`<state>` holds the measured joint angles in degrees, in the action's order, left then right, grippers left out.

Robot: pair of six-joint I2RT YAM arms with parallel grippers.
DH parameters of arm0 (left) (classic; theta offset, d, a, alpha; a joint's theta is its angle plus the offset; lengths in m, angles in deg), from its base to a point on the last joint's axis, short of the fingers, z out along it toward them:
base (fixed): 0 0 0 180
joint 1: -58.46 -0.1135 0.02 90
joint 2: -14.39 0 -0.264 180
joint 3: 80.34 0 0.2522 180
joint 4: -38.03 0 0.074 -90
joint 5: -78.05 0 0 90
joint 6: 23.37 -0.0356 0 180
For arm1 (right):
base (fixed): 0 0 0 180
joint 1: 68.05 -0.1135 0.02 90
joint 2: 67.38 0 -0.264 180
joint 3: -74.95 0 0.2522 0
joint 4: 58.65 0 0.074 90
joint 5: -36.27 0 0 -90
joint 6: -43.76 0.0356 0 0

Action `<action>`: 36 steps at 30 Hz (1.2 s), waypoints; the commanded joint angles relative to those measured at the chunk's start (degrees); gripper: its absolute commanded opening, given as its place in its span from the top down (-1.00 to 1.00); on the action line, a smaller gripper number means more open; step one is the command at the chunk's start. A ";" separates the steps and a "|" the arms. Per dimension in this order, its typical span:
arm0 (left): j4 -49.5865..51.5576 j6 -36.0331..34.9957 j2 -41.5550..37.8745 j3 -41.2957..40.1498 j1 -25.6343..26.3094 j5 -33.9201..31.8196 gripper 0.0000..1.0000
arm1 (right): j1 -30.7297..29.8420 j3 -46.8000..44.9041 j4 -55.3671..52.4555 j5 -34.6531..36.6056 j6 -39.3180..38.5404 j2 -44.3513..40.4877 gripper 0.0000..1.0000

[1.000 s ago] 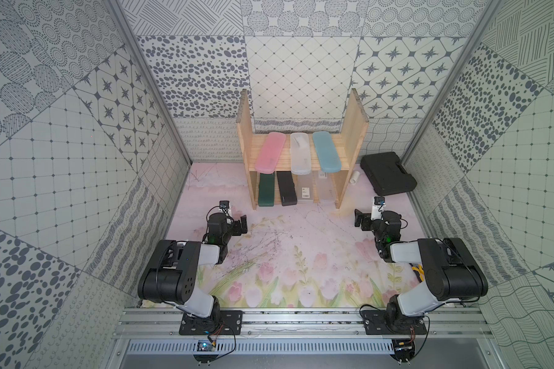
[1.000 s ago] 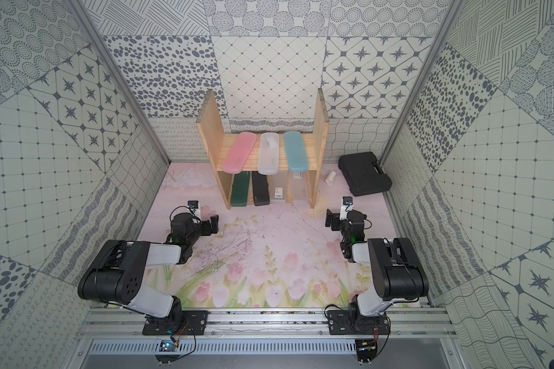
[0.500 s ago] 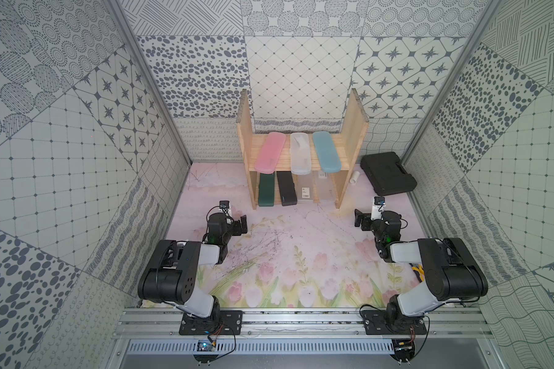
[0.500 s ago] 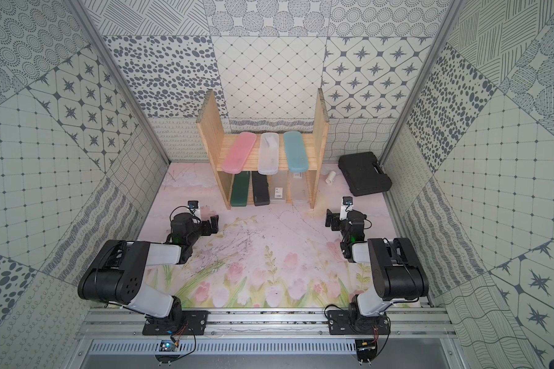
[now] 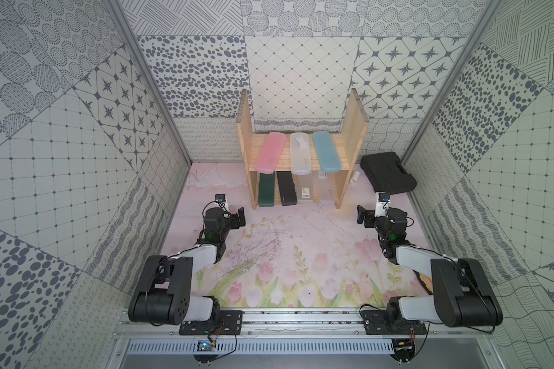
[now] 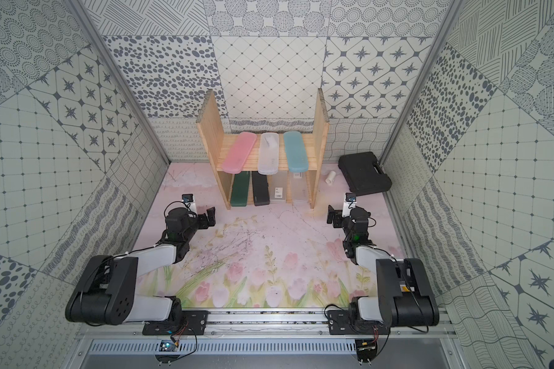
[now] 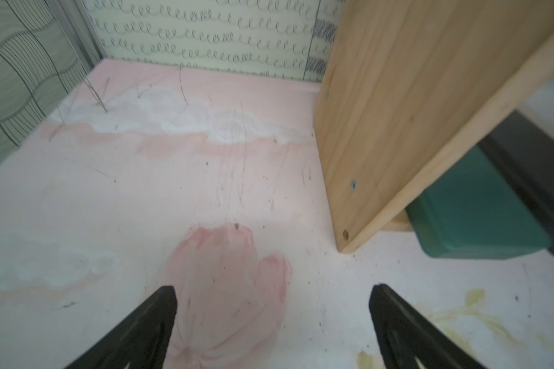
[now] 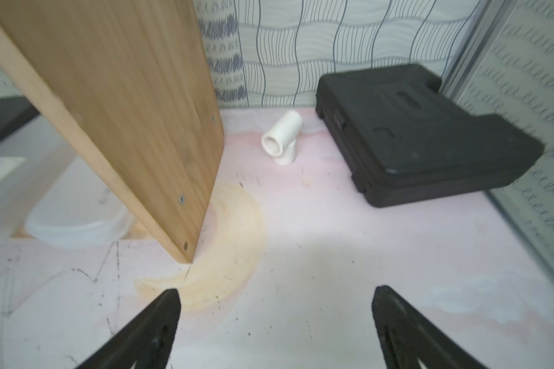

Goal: Remove the pencil cases from the shelf
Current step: Pick up the pencil case from the shelf.

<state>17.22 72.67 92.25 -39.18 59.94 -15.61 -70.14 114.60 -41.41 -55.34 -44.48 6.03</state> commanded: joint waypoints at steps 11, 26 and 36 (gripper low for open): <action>34.17 22.40 -28.41 6.85 -0.02 2.22 -0.98 | -0.04 21.78 -38.88 -16.87 15.68 -18.30 -0.97; 37.03 26.04 -27.93 8.24 4.14 15.70 -0.99 | -19.25 46.79 -57.96 -7.40 17.43 -7.32 -0.96; 31.03 26.32 -27.25 2.64 4.50 15.79 -0.99 | -29.09 61.15 -65.30 15.83 10.74 4.98 -0.97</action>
<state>52.02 98.09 64.69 -34.48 64.18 -2.19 -97.77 172.21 -104.35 -49.02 -30.47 8.70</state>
